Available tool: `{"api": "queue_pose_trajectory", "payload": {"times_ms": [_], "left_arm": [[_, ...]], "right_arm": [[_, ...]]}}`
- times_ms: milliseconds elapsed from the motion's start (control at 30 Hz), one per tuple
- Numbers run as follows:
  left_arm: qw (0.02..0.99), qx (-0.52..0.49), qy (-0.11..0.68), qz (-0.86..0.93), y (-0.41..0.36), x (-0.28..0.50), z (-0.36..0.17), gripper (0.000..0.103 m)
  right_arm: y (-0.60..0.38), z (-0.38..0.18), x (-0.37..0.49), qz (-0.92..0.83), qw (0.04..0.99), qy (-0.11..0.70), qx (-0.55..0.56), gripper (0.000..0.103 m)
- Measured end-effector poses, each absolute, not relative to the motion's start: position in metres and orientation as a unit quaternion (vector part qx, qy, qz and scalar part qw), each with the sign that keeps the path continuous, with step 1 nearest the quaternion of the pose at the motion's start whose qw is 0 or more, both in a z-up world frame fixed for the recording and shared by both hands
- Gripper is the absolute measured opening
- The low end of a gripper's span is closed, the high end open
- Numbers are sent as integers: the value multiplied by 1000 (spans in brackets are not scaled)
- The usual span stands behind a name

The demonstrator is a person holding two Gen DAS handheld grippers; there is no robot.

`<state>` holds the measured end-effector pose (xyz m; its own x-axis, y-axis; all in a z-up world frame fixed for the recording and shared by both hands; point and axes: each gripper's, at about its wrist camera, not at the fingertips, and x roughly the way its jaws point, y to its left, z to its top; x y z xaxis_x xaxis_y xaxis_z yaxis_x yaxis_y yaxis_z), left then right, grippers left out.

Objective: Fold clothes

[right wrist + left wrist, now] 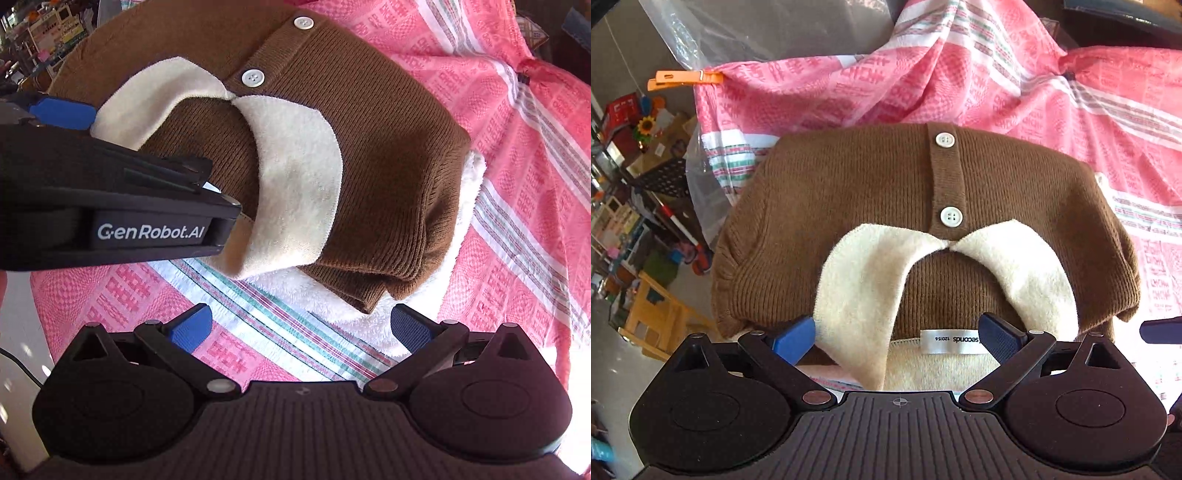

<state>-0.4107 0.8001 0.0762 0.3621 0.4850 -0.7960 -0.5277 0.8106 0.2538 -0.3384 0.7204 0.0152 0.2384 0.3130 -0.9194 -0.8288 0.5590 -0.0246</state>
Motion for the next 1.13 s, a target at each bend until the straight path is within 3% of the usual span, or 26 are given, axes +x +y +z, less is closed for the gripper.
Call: {"api": "queue_pose_trajectory", "payload": {"times_ms": [867, 1133], "left_arm": [[809, -36, 493, 318, 804, -415, 59, 97], [806, -30, 492, 328, 806, -413, 66, 98]], "right_arm": [[718, 3, -324, 380, 726, 528, -222, 103], [720, 21, -327, 383, 746, 488, -241, 103]]}}
